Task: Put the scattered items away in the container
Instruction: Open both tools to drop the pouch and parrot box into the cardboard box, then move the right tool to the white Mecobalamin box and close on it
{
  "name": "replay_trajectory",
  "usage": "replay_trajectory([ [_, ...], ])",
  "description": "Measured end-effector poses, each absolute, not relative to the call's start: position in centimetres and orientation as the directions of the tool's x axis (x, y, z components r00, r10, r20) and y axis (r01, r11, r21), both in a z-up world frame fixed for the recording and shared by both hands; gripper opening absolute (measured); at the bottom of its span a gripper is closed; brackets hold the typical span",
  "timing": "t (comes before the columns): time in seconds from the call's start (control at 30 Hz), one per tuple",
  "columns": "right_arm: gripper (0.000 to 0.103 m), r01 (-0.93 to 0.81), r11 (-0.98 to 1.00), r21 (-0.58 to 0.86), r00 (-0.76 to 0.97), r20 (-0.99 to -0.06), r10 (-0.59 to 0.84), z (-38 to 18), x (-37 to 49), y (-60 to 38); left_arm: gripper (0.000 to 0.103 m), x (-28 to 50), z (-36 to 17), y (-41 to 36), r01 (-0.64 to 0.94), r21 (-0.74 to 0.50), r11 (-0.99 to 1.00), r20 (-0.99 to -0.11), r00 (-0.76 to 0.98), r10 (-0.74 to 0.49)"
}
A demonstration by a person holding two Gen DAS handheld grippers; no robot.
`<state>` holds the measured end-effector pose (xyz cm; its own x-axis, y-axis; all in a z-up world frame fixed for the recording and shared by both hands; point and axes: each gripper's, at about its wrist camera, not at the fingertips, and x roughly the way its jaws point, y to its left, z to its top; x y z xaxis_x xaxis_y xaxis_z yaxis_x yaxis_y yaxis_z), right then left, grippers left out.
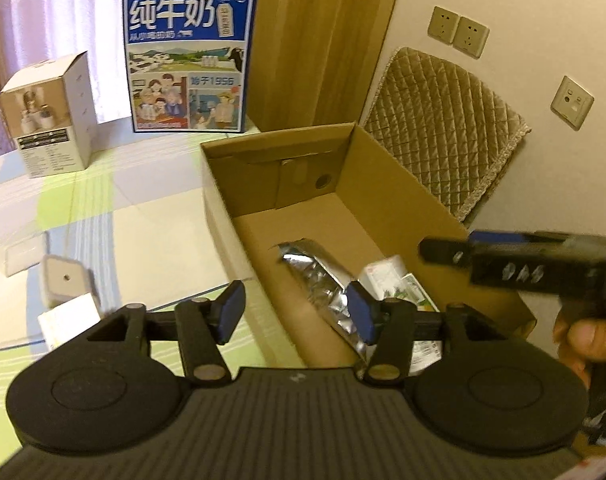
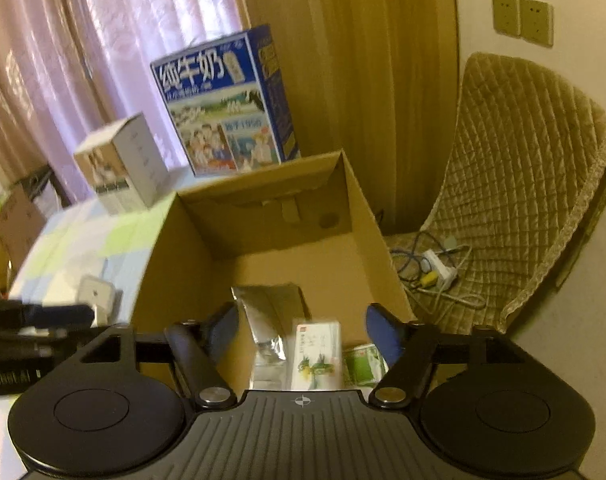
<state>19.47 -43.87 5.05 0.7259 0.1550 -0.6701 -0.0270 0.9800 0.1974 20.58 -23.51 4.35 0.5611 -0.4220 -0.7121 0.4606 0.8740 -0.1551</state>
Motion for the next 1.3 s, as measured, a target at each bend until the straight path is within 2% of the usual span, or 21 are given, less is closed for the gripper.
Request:
replay_trajectory([
  [0.3,0.072,-0.030,0.982,0.186,0.738,-0.659,0.147,7.1,17.6,-43.4,0.061,18.8,4.8,-20.1,0.428,-0.151,0.891,-0.701,0.589,-0.402],
  [0.63,0.080,-0.122,0.977,0.177,0.754,-0.623,0.207,9.6,15.1,-38.3,0.085,15.9,6.1,-13.1,0.344,-0.102,0.934,-0.695,0.647,-0.314],
  [0.93,0.092,-0.265,0.950,0.167,0.734,-0.604,0.311,10.2,13.5,-30.4,0.100,13.7,7.4,-4.2,0.197,-0.043,0.980,-0.694,0.700,-0.171],
  [1.1,0.094,-0.319,0.933,0.168,0.710,-0.609,0.352,9.4,12.9,-26.7,0.102,13.0,7.2,0.1,0.116,-0.006,0.993,-0.702,0.707,-0.087],
  [1.3,0.094,-0.355,0.917,0.183,0.677,-0.626,0.387,7.2,12.7,-23.0,0.101,12.8,5.1,2.3,0.106,0.015,0.994,-0.719,0.692,-0.063],
])
